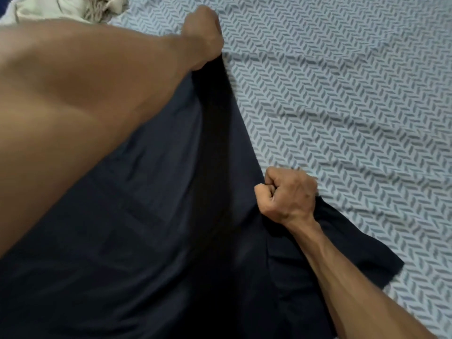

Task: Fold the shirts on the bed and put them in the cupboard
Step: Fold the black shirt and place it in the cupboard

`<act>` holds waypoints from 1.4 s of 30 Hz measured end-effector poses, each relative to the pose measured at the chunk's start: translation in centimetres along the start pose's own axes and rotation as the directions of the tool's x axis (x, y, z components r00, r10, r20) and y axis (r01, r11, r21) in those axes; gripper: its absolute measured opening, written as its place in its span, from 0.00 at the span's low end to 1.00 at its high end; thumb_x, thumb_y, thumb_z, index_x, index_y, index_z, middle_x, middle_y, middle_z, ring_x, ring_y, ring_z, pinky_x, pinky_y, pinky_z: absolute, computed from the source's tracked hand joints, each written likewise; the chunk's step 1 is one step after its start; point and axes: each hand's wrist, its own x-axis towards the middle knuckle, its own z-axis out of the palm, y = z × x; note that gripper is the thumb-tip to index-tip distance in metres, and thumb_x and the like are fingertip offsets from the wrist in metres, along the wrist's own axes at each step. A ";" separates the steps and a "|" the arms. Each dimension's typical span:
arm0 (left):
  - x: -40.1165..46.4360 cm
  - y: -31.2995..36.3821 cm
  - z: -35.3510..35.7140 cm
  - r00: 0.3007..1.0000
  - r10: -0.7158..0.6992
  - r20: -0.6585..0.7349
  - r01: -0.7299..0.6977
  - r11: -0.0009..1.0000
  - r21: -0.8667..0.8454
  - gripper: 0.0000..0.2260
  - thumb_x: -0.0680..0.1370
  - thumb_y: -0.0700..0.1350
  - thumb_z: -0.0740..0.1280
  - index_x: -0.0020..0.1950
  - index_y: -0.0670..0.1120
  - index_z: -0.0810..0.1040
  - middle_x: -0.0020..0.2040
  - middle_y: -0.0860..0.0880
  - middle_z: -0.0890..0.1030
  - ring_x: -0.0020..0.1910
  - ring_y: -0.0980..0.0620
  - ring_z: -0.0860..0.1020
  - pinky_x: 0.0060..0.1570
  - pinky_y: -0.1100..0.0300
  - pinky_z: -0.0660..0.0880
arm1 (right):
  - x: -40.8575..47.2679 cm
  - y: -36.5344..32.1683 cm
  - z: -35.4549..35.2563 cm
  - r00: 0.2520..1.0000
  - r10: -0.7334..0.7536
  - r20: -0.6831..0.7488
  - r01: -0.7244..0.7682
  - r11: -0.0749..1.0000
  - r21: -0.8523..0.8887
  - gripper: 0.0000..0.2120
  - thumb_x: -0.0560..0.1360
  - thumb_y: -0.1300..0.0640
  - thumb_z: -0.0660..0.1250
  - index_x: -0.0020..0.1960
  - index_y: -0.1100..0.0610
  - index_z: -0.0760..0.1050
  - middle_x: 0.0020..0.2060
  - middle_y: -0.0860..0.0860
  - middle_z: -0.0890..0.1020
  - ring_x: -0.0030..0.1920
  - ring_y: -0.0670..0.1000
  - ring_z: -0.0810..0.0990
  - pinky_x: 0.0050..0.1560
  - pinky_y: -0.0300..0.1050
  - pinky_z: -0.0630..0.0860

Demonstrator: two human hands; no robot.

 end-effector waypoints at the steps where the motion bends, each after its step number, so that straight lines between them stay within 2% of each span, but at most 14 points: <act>1: 0.2 0.2 -0.1 1.000 -0.023 -0.019 0.021 0.996 -0.081 0.11 0.74 0.38 0.63 0.52 0.47 0.82 0.48 0.49 0.83 0.43 0.50 0.83 0.39 0.56 0.82 | -0.1 0.1 0.0 1.000 -0.009 -0.014 0.009 1.000 0.012 0.12 0.64 0.51 0.59 0.25 0.54 0.61 0.19 0.44 0.61 0.20 0.47 0.61 0.27 0.36 0.55; 5: 0.2 0.2 0.9 0.998 -0.061 0.000 0.057 0.939 -0.339 0.05 0.76 0.39 0.66 0.44 0.48 0.78 0.38 0.51 0.80 0.38 0.51 0.84 0.34 0.56 0.83 | -0.1 0.2 0.1 0.998 -0.041 -0.041 0.043 0.998 0.054 0.12 0.64 0.52 0.59 0.26 0.52 0.59 0.20 0.43 0.60 0.21 0.47 0.59 0.28 0.36 0.54; 8: -0.1 -0.1 2.1 1.000 -0.013 -0.027 0.005 0.960 -0.278 0.04 0.77 0.41 0.68 0.47 0.50 0.81 0.40 0.54 0.81 0.41 0.55 0.81 0.41 0.61 0.81 | -0.1 0.0 0.3 0.999 -0.031 -0.043 0.031 1.000 0.006 0.12 0.64 0.52 0.59 0.27 0.52 0.58 0.20 0.43 0.60 0.21 0.47 0.59 0.28 0.36 0.53; 13: -1.2 -1.0 1.0 0.999 0.039 0.028 -0.027 0.946 -0.324 0.19 0.79 0.44 0.66 0.70 0.52 0.71 0.54 0.54 0.75 0.47 0.58 0.76 0.43 0.67 0.76 | -0.1 0.1 0.9 1.000 -0.010 -0.017 0.008 0.994 -0.105 0.13 0.65 0.51 0.60 0.26 0.53 0.60 0.19 0.45 0.63 0.20 0.49 0.62 0.25 0.36 0.58; 16: -4.0 -3.0 -2.5 0.994 0.063 0.087 -0.019 0.900 -0.435 0.28 0.80 0.43 0.65 0.79 0.52 0.61 0.67 0.52 0.72 0.59 0.56 0.74 0.59 0.65 0.73 | 0.1 -0.4 0.5 0.999 0.031 0.031 -0.026 0.989 -0.146 0.13 0.66 0.48 0.58 0.26 0.54 0.61 0.19 0.45 0.64 0.21 0.49 0.64 0.26 0.38 0.63; 19: -9.1 -6.7 -5.7 0.989 0.099 0.110 -0.052 0.929 -0.367 0.28 0.77 0.48 0.68 0.77 0.50 0.67 0.71 0.49 0.73 0.64 0.52 0.75 0.64 0.61 0.71 | 0.6 -1.2 -0.2 0.985 0.112 0.131 -0.081 0.973 -0.218 0.15 0.68 0.47 0.59 0.28 0.54 0.62 0.21 0.45 0.67 0.24 0.50 0.68 0.30 0.41 0.64; 22: -16.3 -12.1 -9.4 0.968 0.180 0.177 -0.160 0.980 -0.120 0.21 0.76 0.48 0.70 0.68 0.48 0.76 0.60 0.43 0.80 0.60 0.44 0.78 0.60 0.56 0.71 | 0.8 -3.9 -1.6 0.953 0.225 0.202 -0.161 0.943 -0.292 0.14 0.70 0.47 0.61 0.31 0.55 0.67 0.26 0.47 0.73 0.31 0.54 0.74 0.34 0.44 0.66; 25: -22.4 -18.1 -12.4 0.963 0.163 0.216 -0.163 0.986 -0.018 0.17 0.76 0.47 0.71 0.64 0.47 0.79 0.55 0.44 0.82 0.57 0.42 0.79 0.57 0.54 0.73 | 0.6 -7.4 -1.9 0.921 0.371 0.122 -0.316 0.892 -0.324 0.11 0.69 0.45 0.63 0.41 0.53 0.73 0.39 0.50 0.79 0.43 0.57 0.78 0.45 0.51 0.74; 27: -25.3 -23.6 -15.0 0.982 0.038 0.186 -0.037 0.999 -0.010 0.17 0.76 0.47 0.71 0.65 0.46 0.79 0.59 0.45 0.83 0.58 0.44 0.80 0.59 0.54 0.74 | 0.2 -11.5 -0.1 0.956 0.292 0.028 -0.268 0.907 -0.324 0.16 0.68 0.49 0.65 0.53 0.55 0.76 0.52 0.54 0.79 0.54 0.60 0.77 0.57 0.60 0.74; 29: -26.0 -25.8 -15.6 0.989 -0.085 0.122 0.096 0.992 -0.084 0.17 0.77 0.45 0.70 0.65 0.44 0.79 0.60 0.44 0.83 0.60 0.44 0.80 0.61 0.53 0.74 | 0.8 -13.5 0.9 0.983 0.183 -0.024 -0.181 0.936 -0.303 0.19 0.69 0.54 0.67 0.60 0.57 0.76 0.58 0.56 0.78 0.58 0.62 0.75 0.59 0.62 0.72; 32: -26.9 -31.0 -18.5 0.933 -0.357 -0.035 0.331 0.896 -0.297 0.16 0.78 0.44 0.69 0.65 0.44 0.79 0.61 0.43 0.81 0.61 0.45 0.79 0.61 0.56 0.71 | 3.1 -20.8 4.2 0.990 -0.033 0.134 0.057 0.982 -0.180 0.17 0.73 0.57 0.66 0.61 0.58 0.78 0.60 0.55 0.78 0.61 0.60 0.74 0.59 0.60 0.75; 35: -26.2 -35.9 -18.9 0.859 -0.512 0.014 0.480 0.795 -0.372 0.18 0.78 0.49 0.71 0.66 0.44 0.76 0.61 0.43 0.81 0.60 0.43 0.79 0.57 0.56 0.71 | 7.3 -27.2 7.7 0.937 -0.149 0.316 0.191 0.976 -0.108 0.14 0.77 0.57 0.64 0.61 0.56 0.79 0.59 0.55 0.78 0.61 0.58 0.75 0.61 0.55 0.75; 37: -26.5 -38.8 -18.0 0.823 -0.546 0.156 0.563 0.748 -0.351 0.23 0.73 0.56 0.75 0.62 0.44 0.76 0.58 0.44 0.82 0.57 0.43 0.80 0.53 0.55 0.73 | 10.4 -30.7 10.8 0.901 -0.195 0.388 0.243 0.967 -0.080 0.13 0.77 0.57 0.65 0.59 0.53 0.81 0.55 0.53 0.79 0.57 0.57 0.77 0.60 0.49 0.75; 42: -26.0 -42.5 -17.7 0.871 -0.385 0.305 0.471 0.829 -0.301 0.22 0.68 0.60 0.78 0.49 0.48 0.74 0.42 0.52 0.79 0.41 0.51 0.76 0.39 0.58 0.68 | 16.2 -39.3 20.1 0.805 -0.269 0.528 0.324 0.946 -0.012 0.17 0.76 0.64 0.63 0.59 0.53 0.83 0.56 0.52 0.84 0.57 0.55 0.81 0.57 0.41 0.71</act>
